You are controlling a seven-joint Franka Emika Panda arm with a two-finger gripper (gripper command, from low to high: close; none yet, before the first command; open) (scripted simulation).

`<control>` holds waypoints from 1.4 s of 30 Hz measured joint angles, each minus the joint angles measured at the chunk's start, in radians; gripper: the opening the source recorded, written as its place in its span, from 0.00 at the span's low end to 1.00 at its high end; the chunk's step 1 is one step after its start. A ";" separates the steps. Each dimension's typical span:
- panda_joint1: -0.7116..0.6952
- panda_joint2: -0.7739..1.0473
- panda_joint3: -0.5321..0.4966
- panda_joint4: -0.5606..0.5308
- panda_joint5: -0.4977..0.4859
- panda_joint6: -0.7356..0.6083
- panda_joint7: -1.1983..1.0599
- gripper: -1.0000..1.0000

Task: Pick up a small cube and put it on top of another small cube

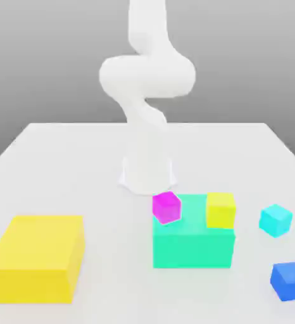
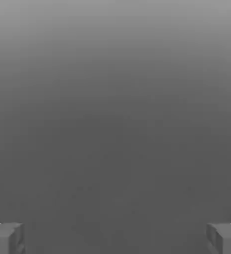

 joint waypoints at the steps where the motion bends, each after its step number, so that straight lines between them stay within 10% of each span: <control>1: 0.036 0.033 0.001 -0.017 0.004 0.019 -0.048 0.50; 20: 0.569 0.607 0.122 -0.315 0.044 0.360 -0.869 0.50; 31: 0.750 0.972 0.104 -0.375 -0.154 0.614 -0.975 0.50; 32: 0.768 1.007 0.084 -0.369 -0.165 0.644 -0.967 0.00; 42: 0.745 0.932 0.116 -0.383 -0.127 0.581 -0.996 0.00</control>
